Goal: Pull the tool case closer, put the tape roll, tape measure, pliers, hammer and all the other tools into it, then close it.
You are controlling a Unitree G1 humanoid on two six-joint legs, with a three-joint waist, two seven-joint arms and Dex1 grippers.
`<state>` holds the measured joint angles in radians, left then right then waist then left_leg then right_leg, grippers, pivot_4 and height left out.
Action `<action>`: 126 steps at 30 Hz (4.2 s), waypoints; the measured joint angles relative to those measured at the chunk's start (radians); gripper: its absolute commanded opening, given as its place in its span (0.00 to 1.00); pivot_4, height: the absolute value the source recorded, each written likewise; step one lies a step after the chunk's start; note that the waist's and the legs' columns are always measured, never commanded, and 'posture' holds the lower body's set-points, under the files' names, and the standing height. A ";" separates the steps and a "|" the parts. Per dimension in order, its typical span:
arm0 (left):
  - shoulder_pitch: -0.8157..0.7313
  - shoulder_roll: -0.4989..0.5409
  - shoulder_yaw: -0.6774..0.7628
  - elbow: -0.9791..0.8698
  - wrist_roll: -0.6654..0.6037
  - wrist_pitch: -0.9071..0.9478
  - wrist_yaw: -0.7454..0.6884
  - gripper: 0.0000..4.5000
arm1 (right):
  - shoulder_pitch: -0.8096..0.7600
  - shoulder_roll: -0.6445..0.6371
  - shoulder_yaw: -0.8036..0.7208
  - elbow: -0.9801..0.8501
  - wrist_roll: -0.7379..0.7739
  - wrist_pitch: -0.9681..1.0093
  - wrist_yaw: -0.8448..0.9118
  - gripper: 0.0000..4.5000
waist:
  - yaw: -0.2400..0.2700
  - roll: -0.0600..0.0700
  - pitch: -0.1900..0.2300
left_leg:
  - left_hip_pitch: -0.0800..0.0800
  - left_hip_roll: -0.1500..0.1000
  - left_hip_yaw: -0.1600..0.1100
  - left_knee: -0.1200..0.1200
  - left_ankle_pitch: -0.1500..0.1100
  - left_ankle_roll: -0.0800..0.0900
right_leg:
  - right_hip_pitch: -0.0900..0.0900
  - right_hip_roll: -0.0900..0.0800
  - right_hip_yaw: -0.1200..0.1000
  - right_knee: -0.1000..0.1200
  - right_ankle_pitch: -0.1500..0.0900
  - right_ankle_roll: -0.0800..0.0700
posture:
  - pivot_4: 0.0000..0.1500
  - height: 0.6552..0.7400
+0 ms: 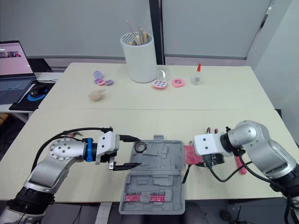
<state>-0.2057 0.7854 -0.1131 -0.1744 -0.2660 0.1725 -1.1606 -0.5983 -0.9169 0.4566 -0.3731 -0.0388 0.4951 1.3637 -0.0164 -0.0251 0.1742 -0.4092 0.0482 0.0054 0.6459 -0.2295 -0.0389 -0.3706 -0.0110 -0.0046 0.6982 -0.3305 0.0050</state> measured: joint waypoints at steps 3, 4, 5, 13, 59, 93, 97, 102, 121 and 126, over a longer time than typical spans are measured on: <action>0.001 -0.002 0.000 -0.015 0.000 0.020 0.015 1.00 | -0.132 0.084 0.101 0.088 -0.053 0.022 0.039 0.70 | -0.003 0.000 0.000 | 0.000 0.000 0.000 0.000 0.000 0.000 | 0.000 -0.004 -0.001 0.000 0.000 0.000 | 1.00 0.97; -0.001 -0.003 -0.001 -0.016 0.001 0.022 0.018 1.00 | -0.168 0.116 0.128 0.131 -0.069 0.023 0.045 0.70 | -0.005 0.000 0.000 | 0.000 0.000 0.000 0.000 0.000 0.000 | 0.000 -0.004 -0.001 0.000 0.000 0.000 | 1.00 0.97; -0.003 -0.005 -0.002 -0.018 0.002 0.024 0.021 1.00 | -0.195 0.148 0.155 0.179 -0.088 0.021 0.050 0.70 | -0.006 0.000 0.000 | 0.000 0.000 -0.001 0.000 0.000 0.000 | 0.000 -0.005 -0.001 0.000 0.000 0.000 | 1.00 0.97; -0.010 -0.023 -0.029 -0.018 0.029 0.034 0.039 1.00 | -0.263 0.287 0.244 0.445 -0.180 -0.058 0.037 0.70 | -0.005 0.000 0.000 | -0.004 -0.002 -0.001 0.001 0.000 0.000 | -0.003 -0.007 -0.003 0.000 0.000 0.000 | 1.00 0.97; 0.004 -0.065 -0.051 -0.003 0.059 -0.005 0.038 1.00 | -0.323 0.436 0.093 0.608 -0.195 -0.207 -0.003 1.00 | -0.009 0.000 0.000 | -0.005 -0.001 -0.002 0.001 0.000 0.000 | -0.003 -0.007 -0.004 0.002 0.000 0.000 | 1.00 0.97; -0.056 -0.069 -0.051 0.029 0.038 -0.001 0.030 1.00 | 0.001 0.469 -0.093 0.750 -0.014 -0.401 -0.250 0.36 | -0.010 0.000 0.000 | -0.004 -0.002 -0.001 0.001 0.000 0.000 | -0.003 -0.007 -0.003 0.001 0.000 0.000 | 1.00 0.97; -0.060 -0.068 -0.051 0.029 0.034 0.007 0.026 1.00 | 0.004 0.477 -0.088 0.774 -0.019 -0.425 -0.254 0.36 | -0.010 0.000 0.000 | -0.003 -0.001 -0.001 0.001 0.000 0.000 | -0.002 -0.007 -0.003 0.001 0.000 0.000 | 1.00 0.97; -0.062 -0.065 -0.051 0.028 0.031 0.023 0.019 1.00 | 0.005 0.494 -0.079 0.832 -0.022 -0.437 -0.258 0.36 | -0.010 -0.001 -0.001 | 0.000 -0.001 -0.001 0.000 0.000 0.000 | 0.001 -0.007 -0.003 0.001 0.000 0.000 | 1.00 0.97; 0.081 -0.033 0.267 0.146 -0.078 0.017 0.076 1.00 | 0.164 0.469 -0.242 0.454 0.099 -0.337 -0.363 0.36 | -0.011 -0.001 0.000 | 0.007 -0.001 0.000 -0.002 0.000 0.000 | 0.008 -0.009 -0.003 -0.001 0.000 0.000 | 1.00 0.97; 0.245 -0.019 0.502 0.240 -0.112 0.002 0.140 1.00 | 0.360 0.293 -0.446 0.184 0.148 -0.150 -0.431 0.36 | -0.003 -0.001 0.000 | 0.007 -0.002 0.000 -0.003 -0.001 -0.001 | 0.009 -0.011 -0.004 -0.004 0.000 0.000 | 1.00 0.97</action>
<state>0.0398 0.7666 0.3889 0.0659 -0.3784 0.1746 -1.0207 -0.2388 -0.6244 0.0105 -0.1887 0.1089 0.3453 0.9329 -0.0198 -0.0262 0.1745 -0.4024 0.0461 0.0053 0.6425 -0.2302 -0.0395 -0.3617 -0.0220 -0.0082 0.6947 -0.3308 0.0048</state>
